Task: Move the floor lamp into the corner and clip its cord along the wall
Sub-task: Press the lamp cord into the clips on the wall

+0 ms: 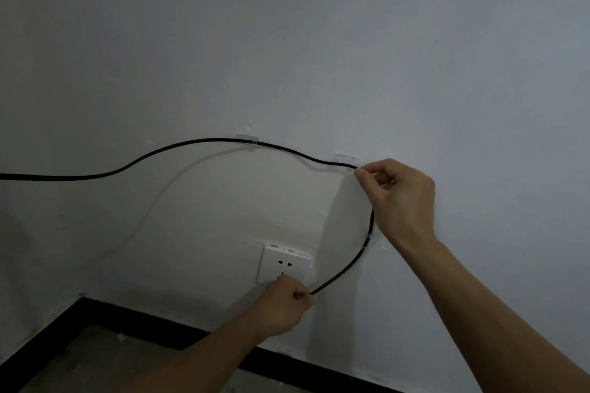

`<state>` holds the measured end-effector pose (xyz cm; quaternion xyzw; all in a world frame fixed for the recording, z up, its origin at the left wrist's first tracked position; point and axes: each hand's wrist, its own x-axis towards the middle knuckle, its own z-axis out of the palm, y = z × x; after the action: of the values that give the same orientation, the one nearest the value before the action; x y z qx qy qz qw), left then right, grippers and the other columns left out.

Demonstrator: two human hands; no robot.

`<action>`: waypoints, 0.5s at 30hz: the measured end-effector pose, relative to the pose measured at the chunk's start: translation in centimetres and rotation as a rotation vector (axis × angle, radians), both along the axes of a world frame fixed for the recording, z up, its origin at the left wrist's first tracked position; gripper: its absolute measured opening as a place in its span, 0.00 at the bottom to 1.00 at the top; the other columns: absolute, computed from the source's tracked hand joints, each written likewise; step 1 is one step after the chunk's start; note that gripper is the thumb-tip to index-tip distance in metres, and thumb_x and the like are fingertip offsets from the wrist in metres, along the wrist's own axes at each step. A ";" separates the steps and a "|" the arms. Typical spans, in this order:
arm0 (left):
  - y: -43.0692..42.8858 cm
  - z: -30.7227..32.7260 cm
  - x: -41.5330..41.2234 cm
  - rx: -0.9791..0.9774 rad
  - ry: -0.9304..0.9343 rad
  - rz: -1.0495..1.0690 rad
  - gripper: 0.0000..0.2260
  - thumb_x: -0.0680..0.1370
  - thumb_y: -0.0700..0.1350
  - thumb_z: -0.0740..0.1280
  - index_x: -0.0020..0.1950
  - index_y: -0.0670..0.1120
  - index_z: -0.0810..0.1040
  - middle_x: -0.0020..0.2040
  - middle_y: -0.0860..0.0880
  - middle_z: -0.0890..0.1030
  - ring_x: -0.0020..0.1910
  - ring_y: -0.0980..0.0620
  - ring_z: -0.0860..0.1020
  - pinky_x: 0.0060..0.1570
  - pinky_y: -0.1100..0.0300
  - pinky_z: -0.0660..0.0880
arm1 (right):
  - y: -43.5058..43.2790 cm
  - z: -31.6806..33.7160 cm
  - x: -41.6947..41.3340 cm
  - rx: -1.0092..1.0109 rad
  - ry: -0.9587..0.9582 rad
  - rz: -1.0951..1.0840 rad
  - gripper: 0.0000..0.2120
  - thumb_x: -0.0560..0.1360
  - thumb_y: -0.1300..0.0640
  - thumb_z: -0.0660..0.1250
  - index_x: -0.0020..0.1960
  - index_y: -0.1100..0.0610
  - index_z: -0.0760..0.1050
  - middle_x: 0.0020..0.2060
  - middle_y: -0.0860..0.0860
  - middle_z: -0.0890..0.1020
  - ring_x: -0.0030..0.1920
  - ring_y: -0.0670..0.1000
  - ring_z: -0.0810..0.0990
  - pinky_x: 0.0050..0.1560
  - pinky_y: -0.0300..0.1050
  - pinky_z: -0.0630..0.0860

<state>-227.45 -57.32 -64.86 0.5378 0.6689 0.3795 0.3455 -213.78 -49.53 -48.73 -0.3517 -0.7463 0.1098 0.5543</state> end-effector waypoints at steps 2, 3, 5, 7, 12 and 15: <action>0.0 0.1 0.1 0.002 0.001 0.000 0.16 0.79 0.44 0.63 0.30 0.43 0.70 0.26 0.49 0.70 0.17 0.63 0.66 0.20 0.73 0.65 | -0.1 0.1 -0.4 0.019 0.005 -0.017 0.05 0.73 0.53 0.72 0.40 0.53 0.83 0.27 0.43 0.80 0.30 0.45 0.79 0.35 0.35 0.74; 0.0 0.1 0.1 0.005 0.003 -0.005 0.16 0.79 0.43 0.63 0.31 0.43 0.71 0.26 0.48 0.70 0.17 0.63 0.66 0.21 0.72 0.65 | -0.2 0.1 -0.6 0.036 0.005 -0.030 0.05 0.73 0.54 0.72 0.40 0.54 0.83 0.27 0.43 0.79 0.30 0.45 0.79 0.35 0.36 0.74; 0.0 0.1 0.1 0.013 0.012 -0.009 0.17 0.79 0.43 0.63 0.29 0.43 0.70 0.25 0.48 0.70 0.18 0.63 0.66 0.22 0.71 0.65 | -0.3 0.2 -1.0 0.071 -0.004 -0.065 0.06 0.73 0.54 0.72 0.39 0.55 0.82 0.26 0.41 0.77 0.29 0.44 0.78 0.35 0.35 0.73; -0.1 0.2 0.1 0.014 0.010 -0.008 0.19 0.79 0.43 0.63 0.27 0.46 0.69 0.25 0.49 0.71 0.18 0.63 0.67 0.22 0.70 0.65 | -0.4 0.4 -1.4 0.087 -0.022 -0.104 0.07 0.73 0.54 0.72 0.38 0.56 0.80 0.25 0.40 0.75 0.29 0.43 0.76 0.35 0.37 0.72; -0.4 0.3 0.4 -0.053 -0.082 0.008 0.12 0.79 0.44 0.63 0.35 0.45 0.76 0.27 0.48 0.74 0.22 0.56 0.70 0.21 0.67 0.66 | -0.7 0.9 -2.4 0.064 -0.138 -0.201 0.07 0.70 0.54 0.70 0.36 0.55 0.77 0.26 0.46 0.77 0.33 0.53 0.79 0.37 0.46 0.75; -0.6 0.2 0.4 -0.045 -0.120 0.007 0.10 0.79 0.42 0.63 0.38 0.43 0.77 0.27 0.46 0.74 0.23 0.53 0.72 0.24 0.65 0.68 | -0.7 1.0 -2.6 0.068 -0.124 -0.198 0.07 0.71 0.54 0.70 0.36 0.56 0.77 0.27 0.47 0.78 0.33 0.53 0.80 0.37 0.47 0.76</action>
<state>-227.01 -57.91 -64.64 0.5037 0.6572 0.3973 0.3956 -216.36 -50.21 -47.77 -0.4110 -0.7441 0.0072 0.5266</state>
